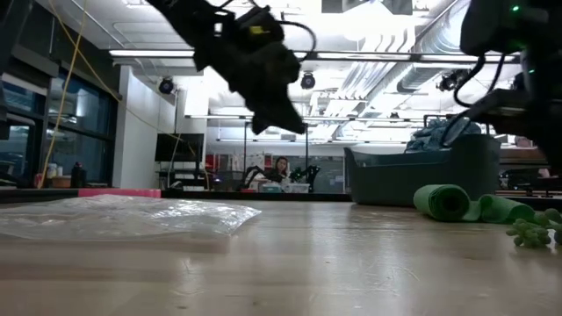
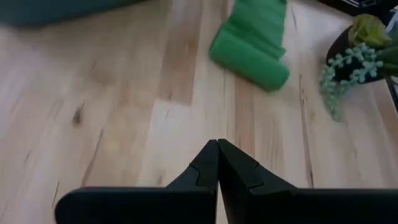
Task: Roll bandage
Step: Roll the green bandage
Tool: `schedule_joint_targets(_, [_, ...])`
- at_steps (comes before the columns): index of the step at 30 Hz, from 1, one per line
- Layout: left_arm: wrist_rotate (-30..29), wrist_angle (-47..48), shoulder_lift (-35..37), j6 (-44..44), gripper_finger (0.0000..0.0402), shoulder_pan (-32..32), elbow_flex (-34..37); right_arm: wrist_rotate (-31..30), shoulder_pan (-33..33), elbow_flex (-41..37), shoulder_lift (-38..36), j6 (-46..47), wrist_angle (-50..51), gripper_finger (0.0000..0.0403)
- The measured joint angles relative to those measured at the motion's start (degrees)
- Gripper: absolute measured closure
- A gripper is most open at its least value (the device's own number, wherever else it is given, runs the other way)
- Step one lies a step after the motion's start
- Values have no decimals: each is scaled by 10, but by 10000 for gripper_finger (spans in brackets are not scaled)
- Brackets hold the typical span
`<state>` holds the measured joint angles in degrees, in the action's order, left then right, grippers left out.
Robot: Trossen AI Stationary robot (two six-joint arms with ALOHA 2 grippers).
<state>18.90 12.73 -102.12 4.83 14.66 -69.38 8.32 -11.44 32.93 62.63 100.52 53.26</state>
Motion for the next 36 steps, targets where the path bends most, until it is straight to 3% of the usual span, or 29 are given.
schedule_joint_targets(6, [-9, 22, -39, -11, 402, -13, -60, 20, -54, -1, 9, 47, 20, 403])
schedule_joint_targets(19, [-10, 86, -44, -24, 402, -12, -64, 42, -123, -1, 113, 116, -36, 403])
schedule_joint_targets(27, [-10, 109, -44, -25, 402, -12, -64, 122, -156, 26, 169, 95, 97, 403])
schedule_joint_targets(31, [-11, 125, -43, -37, 402, -12, -64, 53, -159, 80, 154, 150, 174, 403])
schedule_joint_targets(36, [12, 149, -37, -82, 402, -1, -64, -67, -140, 121, 126, 173, 114, 403])
